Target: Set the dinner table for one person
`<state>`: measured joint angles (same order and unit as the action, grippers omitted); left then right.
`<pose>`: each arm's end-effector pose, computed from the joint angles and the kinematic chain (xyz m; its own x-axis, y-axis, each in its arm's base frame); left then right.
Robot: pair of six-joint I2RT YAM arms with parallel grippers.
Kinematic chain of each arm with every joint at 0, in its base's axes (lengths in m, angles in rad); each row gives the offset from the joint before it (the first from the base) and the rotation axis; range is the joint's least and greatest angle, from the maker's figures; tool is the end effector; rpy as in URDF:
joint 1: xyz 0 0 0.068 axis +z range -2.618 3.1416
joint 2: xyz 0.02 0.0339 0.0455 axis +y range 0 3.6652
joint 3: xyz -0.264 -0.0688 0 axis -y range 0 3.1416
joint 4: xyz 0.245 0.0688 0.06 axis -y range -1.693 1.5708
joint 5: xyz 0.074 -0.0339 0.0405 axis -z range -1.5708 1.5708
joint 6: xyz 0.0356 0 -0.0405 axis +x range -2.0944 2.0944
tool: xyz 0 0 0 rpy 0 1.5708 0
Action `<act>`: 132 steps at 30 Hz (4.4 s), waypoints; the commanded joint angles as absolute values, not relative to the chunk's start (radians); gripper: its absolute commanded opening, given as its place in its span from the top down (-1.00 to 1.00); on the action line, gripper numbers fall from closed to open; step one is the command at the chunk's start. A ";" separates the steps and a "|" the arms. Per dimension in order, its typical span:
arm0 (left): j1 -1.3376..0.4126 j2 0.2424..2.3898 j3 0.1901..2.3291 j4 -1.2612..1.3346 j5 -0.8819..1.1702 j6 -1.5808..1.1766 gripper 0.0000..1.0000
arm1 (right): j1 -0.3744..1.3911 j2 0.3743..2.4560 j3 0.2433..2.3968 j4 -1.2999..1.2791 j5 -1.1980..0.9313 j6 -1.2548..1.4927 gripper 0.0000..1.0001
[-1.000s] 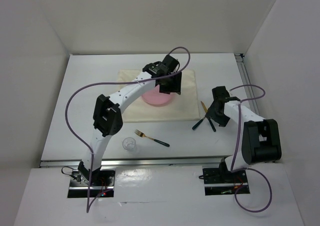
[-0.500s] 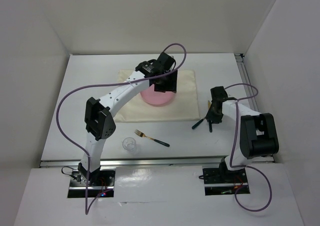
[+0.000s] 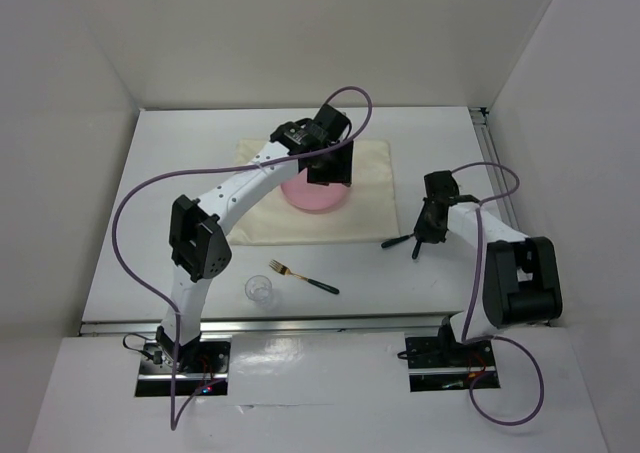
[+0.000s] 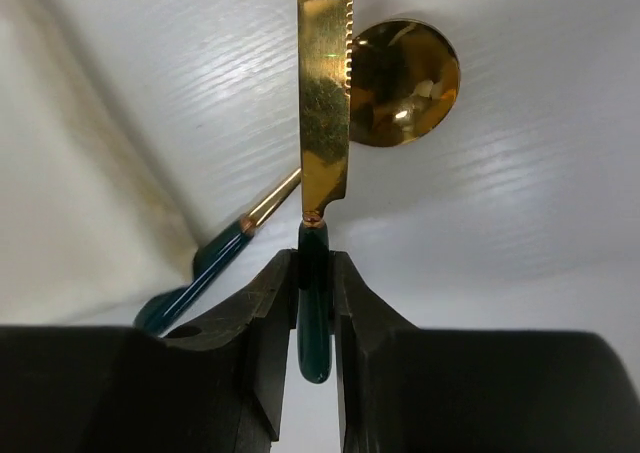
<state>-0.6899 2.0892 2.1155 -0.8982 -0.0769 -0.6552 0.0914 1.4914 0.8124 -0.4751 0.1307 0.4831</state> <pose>0.3601 -0.2936 0.3254 -0.8316 -0.1014 -0.5460 0.1132 0.9316 -0.3454 0.2709 0.0202 0.1696 -0.8240 0.3870 -0.4138 0.3894 0.9174 0.0825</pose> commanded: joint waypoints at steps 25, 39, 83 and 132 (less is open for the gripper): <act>-0.466 1.709 1.789 -0.950 -0.291 -0.678 -0.47 | 0.351 1.939 1.448 -0.460 -0.080 0.433 1.00; -0.466 1.700 1.756 -0.950 -0.291 -0.678 -0.47 | 0.362 1.948 1.413 -0.462 -0.069 0.453 -0.08; -0.466 1.635 1.600 -0.911 -0.282 -0.669 -0.47 | 0.281 1.483 0.805 -0.469 0.090 0.726 0.09; -0.466 1.618 1.585 -0.983 -0.374 -0.689 -0.59 | 0.380 1.846 1.315 -0.575 0.124 0.393 0.15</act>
<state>-0.4713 1.6478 1.5921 -0.9707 -0.3618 -0.6872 0.3737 1.9026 1.3018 -0.5770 0.1127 0.3973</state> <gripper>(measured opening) 0.794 0.411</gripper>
